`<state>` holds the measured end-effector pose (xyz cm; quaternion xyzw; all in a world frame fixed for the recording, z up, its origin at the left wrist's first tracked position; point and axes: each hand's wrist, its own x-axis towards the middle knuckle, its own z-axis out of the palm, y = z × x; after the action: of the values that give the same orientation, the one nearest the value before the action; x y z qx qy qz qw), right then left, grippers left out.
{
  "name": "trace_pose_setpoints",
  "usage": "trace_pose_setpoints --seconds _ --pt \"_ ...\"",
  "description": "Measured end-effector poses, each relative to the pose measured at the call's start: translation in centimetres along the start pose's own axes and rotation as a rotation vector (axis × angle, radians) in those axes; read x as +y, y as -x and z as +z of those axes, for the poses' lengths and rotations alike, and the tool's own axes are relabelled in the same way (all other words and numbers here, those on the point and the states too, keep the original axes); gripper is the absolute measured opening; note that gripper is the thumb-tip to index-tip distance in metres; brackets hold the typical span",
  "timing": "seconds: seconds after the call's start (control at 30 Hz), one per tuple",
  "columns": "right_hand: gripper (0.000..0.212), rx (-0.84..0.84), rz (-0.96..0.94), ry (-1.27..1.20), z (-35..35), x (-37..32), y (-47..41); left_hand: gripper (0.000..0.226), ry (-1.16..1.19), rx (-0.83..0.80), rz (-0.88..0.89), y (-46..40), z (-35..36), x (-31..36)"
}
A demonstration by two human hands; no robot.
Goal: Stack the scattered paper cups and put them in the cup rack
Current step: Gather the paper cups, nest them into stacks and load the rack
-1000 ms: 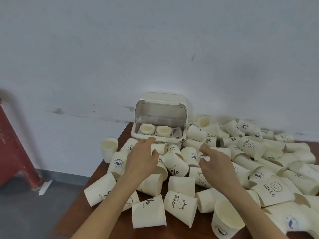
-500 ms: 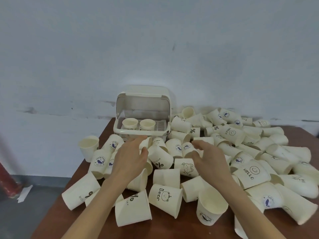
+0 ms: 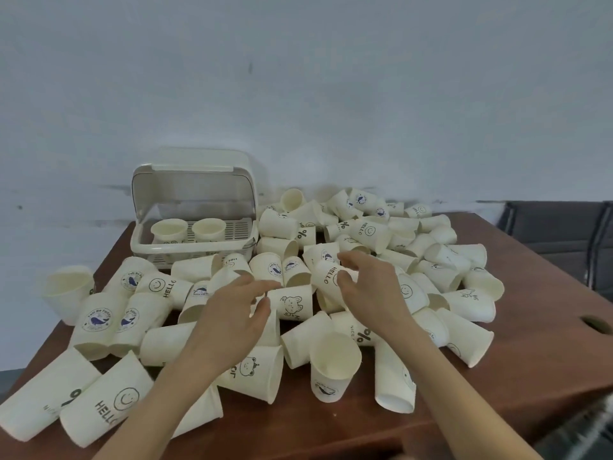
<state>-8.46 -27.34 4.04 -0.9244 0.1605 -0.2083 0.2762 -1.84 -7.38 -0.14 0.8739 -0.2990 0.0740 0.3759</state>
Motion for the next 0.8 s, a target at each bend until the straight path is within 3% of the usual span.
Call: trace_pose_setpoints --seconds 0.2,0.33,0.57,0.8 --pt "0.035 0.026 0.061 0.051 -1.2 1.6 0.3 0.034 0.000 -0.299 0.155 1.0 1.9 2.1" --pt "0.036 0.042 0.089 0.050 -1.4 2.4 0.8 0.035 -0.045 -0.409 0.203 1.6 2.9 2.4" --pt "0.037 0.041 0.103 0.041 -1.6 2.8 1.0 0.031 -0.183 -0.498 0.218 2.0 3.8 2.0" --pt "0.036 0.045 0.106 0.034 -1.0 3.4 1.0 0.022 -0.211 -0.472 0.253 1.9 3.7 2.3"
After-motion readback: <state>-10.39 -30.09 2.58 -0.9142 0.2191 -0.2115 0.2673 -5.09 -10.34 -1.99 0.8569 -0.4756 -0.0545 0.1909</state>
